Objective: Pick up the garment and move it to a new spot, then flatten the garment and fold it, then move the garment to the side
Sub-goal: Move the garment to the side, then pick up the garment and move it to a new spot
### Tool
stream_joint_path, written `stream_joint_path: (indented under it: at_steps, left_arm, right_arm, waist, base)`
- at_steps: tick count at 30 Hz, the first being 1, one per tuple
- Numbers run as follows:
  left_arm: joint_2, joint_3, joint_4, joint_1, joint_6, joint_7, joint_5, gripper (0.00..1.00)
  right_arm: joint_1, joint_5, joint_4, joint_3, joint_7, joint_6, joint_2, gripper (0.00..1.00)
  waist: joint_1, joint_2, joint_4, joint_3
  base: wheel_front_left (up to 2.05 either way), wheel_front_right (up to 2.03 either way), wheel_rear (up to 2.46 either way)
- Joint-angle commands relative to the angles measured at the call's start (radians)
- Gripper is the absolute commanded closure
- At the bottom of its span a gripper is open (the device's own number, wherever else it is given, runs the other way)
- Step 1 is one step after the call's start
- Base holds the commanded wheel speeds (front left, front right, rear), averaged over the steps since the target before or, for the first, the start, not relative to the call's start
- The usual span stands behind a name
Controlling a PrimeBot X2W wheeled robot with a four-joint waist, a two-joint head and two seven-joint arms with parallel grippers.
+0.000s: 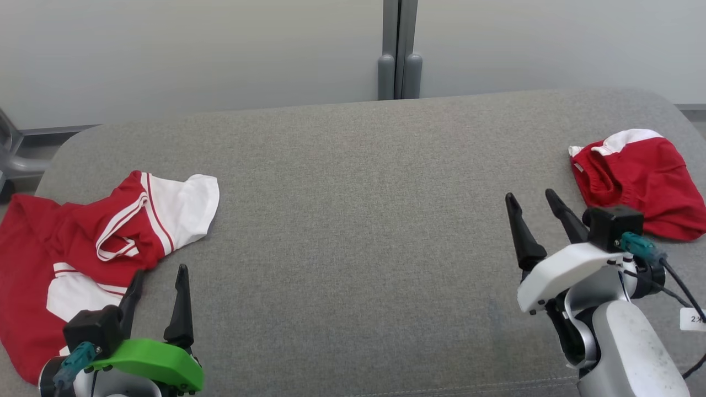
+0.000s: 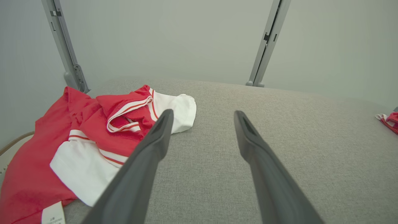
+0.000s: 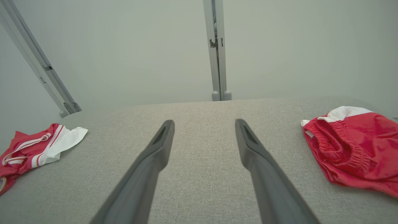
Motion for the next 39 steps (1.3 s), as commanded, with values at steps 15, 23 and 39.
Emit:
stream_joint_path:
  at_steps: [15,23,39]
  left_arm:
    - [0.004,0.023,-0.063,0.086,0.033,-0.007,0.017,0.0]
    - [0.009,0.02,-0.078,0.097,0.039,0.004,0.007,0.0]
    - [0.009,0.004,-0.077,0.083,0.034,0.015,0.008,0.0]
  right_arm:
    - [0.206,-0.015,-0.153,0.0,-0.024,-0.001,0.036,0.0]
    - [0.227,0.014,-0.161,0.014,-0.025,-0.001,0.037,0.0]
    - [0.246,0.023,-0.16,0.022,-0.017,-0.001,0.037,0.0]
  waist:
    - [0.0001,0.0,-0.007,-0.015]
    - [0.0001,0.0,-0.007,-0.018]
    - [0.0001,0.0,0.011,-0.032]
  base:
    - [0.0,0.0,0.0]
    - [0.0,0.0,0.0]
    - [0.0,0.0,0.0]
